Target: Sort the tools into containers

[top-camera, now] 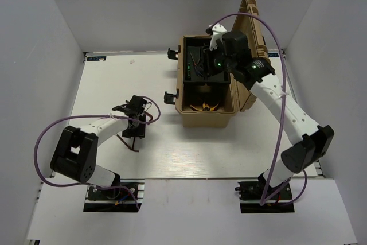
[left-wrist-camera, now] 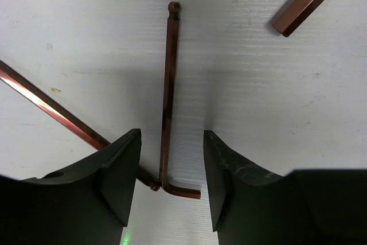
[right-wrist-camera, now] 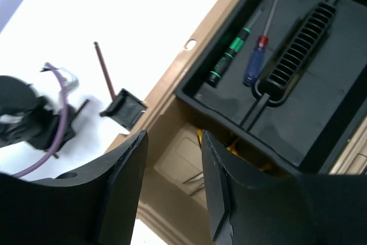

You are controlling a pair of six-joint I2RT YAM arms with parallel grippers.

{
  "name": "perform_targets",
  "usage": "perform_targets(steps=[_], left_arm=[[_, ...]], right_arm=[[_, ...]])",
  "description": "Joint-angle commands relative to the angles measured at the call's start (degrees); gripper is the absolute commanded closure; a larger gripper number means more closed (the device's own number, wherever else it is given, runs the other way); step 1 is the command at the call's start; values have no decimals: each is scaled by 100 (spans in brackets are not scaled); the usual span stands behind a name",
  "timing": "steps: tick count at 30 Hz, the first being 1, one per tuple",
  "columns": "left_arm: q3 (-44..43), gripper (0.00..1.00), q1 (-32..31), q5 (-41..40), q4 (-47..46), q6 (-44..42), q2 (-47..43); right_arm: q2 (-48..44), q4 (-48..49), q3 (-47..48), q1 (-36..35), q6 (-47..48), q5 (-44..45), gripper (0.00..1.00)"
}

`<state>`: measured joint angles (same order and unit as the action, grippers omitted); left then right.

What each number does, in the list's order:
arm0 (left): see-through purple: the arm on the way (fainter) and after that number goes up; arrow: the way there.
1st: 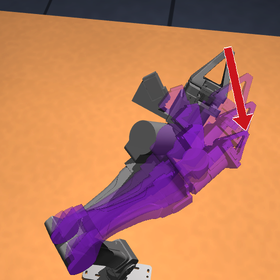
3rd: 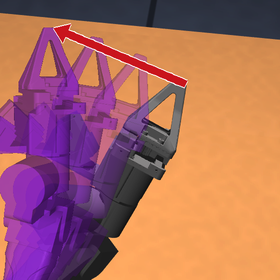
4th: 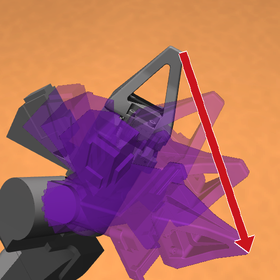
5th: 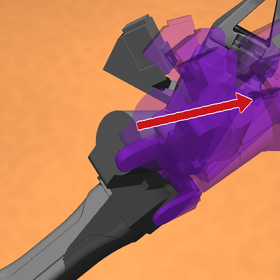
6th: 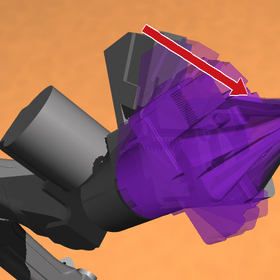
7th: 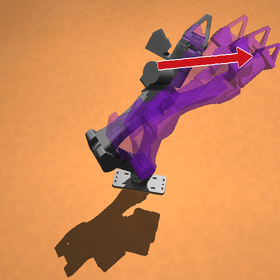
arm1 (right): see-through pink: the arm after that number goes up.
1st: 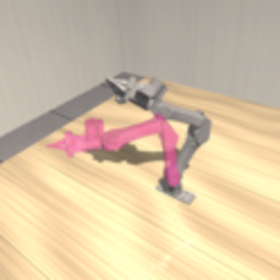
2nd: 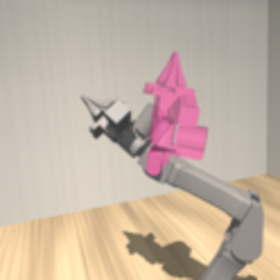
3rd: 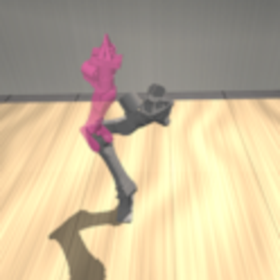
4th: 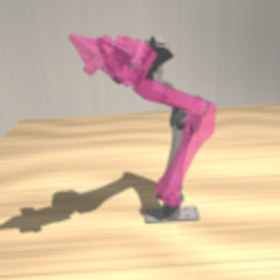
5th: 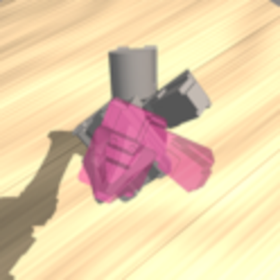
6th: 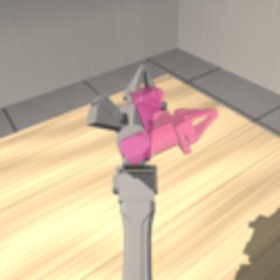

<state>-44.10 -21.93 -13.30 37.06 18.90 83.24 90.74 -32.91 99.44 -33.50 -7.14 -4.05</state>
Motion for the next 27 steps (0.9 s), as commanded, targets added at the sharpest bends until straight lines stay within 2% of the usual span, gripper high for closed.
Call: perform_targets(steps=[1,13,19,20,27], left_arm=[[-178,43,22,29,-41,-88,77],[-178,70,22,204,-41,-88,482],[-178,92,22,477,-41,-193,597],[-178,99,22,477,-41,-193,597],[-249,100,22,425,12,-193,10]], right_arm=[[-231,249,-336,-8,-51,-350,51],[-1049,355,-908,-17,-113,-807,51],[-1322,399,-1111,1,-104,-851,51],[-1365,399,-1154,-8,-104,-877,51],[-1594,461,-1383,1,28,-895,50]])
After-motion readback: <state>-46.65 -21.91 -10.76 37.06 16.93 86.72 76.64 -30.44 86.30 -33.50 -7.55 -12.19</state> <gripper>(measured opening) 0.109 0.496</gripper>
